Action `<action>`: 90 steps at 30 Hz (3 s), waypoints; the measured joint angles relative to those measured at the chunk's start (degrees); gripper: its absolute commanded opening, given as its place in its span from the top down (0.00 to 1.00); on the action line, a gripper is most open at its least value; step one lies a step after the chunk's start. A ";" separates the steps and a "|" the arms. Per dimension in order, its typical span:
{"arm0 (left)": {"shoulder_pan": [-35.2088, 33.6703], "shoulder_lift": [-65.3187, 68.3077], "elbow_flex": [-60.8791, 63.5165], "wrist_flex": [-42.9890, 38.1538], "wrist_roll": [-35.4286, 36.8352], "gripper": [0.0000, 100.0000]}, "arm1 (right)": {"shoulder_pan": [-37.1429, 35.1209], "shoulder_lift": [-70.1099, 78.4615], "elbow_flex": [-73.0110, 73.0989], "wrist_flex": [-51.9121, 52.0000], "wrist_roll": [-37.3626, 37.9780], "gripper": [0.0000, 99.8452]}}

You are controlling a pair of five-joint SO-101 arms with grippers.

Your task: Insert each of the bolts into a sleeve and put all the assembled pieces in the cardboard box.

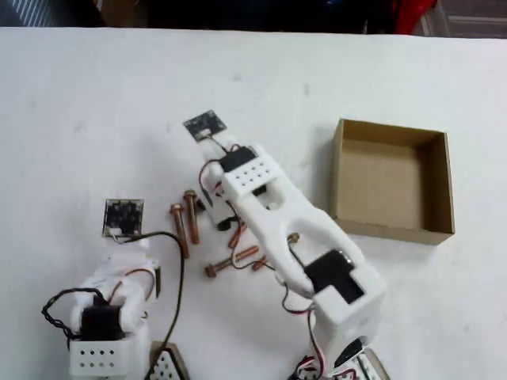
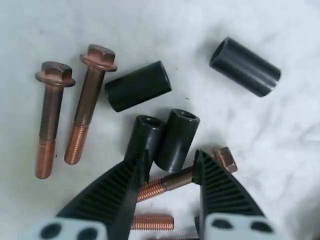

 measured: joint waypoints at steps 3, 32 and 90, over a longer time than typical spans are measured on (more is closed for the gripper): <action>0.00 0.00 0.00 0.00 0.00 0.98 | 0.00 3.08 -2.11 0.00 0.00 0.87; 0.00 0.00 0.00 0.00 0.00 0.98 | 1.85 10.20 -5.36 0.53 0.00 0.96; 0.00 0.00 0.00 0.00 0.00 0.98 | 1.85 -33.76 -9.49 29.80 15.65 0.98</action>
